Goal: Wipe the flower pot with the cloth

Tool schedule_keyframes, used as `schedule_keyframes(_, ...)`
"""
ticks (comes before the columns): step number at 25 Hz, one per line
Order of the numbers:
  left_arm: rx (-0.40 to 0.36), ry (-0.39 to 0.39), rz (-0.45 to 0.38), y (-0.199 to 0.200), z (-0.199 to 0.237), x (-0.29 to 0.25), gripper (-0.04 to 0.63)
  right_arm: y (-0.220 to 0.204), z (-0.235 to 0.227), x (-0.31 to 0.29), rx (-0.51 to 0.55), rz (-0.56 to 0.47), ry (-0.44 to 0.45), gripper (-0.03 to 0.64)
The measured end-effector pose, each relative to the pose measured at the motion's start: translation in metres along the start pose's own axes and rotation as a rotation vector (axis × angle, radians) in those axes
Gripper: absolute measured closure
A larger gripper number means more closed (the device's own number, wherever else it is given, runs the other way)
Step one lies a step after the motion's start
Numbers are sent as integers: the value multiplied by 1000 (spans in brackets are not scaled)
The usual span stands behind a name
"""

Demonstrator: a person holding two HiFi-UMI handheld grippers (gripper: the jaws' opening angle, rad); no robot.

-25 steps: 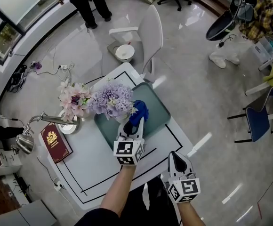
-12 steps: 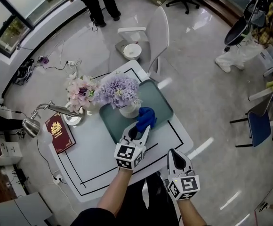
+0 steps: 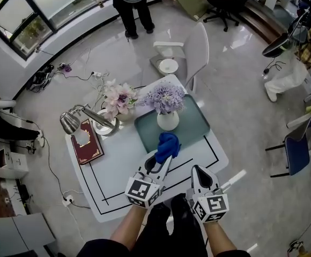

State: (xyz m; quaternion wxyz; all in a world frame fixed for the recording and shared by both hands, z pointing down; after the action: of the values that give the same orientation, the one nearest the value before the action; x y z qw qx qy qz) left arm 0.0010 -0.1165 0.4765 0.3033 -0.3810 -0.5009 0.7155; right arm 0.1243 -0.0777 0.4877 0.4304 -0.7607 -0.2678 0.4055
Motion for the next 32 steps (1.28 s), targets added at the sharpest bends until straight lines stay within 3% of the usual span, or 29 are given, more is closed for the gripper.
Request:
schedule_keyframes(8,-25,30,-14,-2,-1,105,489,-9,90,24,55,-21,56,609)
schedule_keyframes(16,12,47,8,-32,-13,204,489,-33,157,55,127,-12,77,609)
schedule_keyframes(32,-36,26,-62,-26,-30,277,489,-37,221,93,200,-57,85,609)
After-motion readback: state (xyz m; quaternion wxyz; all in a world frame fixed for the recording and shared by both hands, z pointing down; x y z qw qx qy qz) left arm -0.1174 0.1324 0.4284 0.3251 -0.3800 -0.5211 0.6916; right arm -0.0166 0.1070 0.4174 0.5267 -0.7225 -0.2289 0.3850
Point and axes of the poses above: the fingertips, and each gripper's own axes: x backward along the fingers, z to its left, y out of its top, the point moved 2 cm from there along x, backward along the fingers, and after that the axes turned 1 degree about z, right-handed, at the moved point
